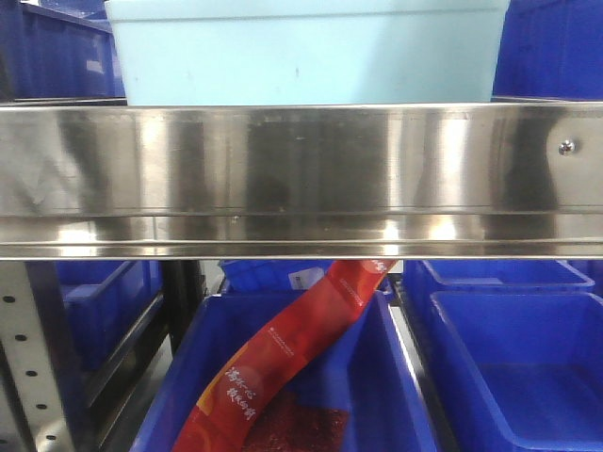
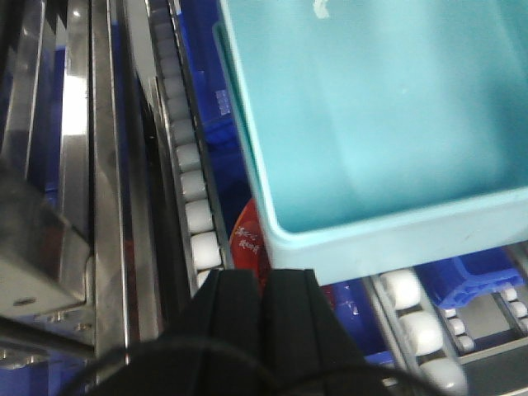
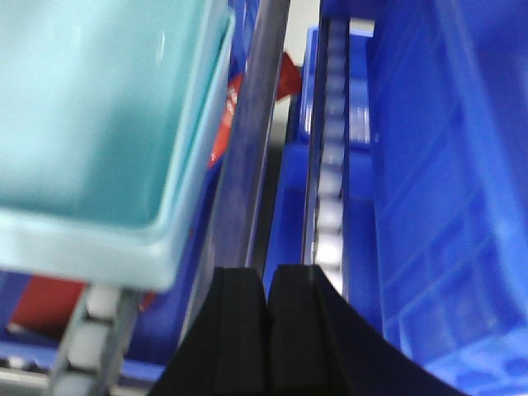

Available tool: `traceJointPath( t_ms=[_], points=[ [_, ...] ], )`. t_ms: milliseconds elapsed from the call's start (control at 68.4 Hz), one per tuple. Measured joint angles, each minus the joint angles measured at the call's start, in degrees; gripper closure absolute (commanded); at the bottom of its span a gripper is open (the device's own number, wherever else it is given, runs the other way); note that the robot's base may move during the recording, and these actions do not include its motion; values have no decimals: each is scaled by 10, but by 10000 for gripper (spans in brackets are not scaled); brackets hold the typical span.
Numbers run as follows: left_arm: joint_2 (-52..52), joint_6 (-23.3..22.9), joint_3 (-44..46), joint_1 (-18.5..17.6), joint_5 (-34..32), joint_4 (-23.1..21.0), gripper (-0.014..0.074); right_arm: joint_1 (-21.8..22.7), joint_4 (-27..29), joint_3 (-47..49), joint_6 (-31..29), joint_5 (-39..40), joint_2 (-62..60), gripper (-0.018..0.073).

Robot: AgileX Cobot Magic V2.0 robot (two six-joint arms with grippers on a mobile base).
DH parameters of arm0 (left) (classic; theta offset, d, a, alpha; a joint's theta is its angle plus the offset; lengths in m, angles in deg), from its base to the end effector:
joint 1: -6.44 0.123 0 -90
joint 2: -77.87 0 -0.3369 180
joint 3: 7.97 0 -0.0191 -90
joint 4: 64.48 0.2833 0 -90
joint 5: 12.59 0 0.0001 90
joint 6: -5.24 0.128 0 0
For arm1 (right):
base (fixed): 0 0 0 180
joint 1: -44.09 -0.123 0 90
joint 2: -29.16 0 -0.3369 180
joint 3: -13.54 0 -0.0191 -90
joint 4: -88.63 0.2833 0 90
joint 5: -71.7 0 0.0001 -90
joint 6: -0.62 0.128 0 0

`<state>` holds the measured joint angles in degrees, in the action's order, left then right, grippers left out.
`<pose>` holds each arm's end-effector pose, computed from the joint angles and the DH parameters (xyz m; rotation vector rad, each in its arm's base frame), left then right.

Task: Move two blue bins to right shelf middle
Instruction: 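Lower the teal bin onto the upper shelf and open both grippers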

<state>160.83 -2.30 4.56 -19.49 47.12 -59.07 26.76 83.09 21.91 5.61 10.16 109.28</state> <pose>0.2895 -0.1292 0.4881 0.3743 2.2428 -0.1914 0.2879 0.0785 0.4744 -0.2604 2.3075 0.0745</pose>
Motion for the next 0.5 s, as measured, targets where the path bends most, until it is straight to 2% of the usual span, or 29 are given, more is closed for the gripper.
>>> traceJointPath(
  t_ms=[117, 336, 497],
  points=[
    [-53, -12, -105, 10, -55, 0, 707, 0, 0, -98, 0, 46, -31, 721],
    [-191, -40, -330, 60, -198, 0, 707, 0, 1, -301, 0, 152, -106, 721],
    [-294, -41, -455, 66, -265, 0, 707, 0, 6, -422, 1, 246, -187, 721]
  ],
)
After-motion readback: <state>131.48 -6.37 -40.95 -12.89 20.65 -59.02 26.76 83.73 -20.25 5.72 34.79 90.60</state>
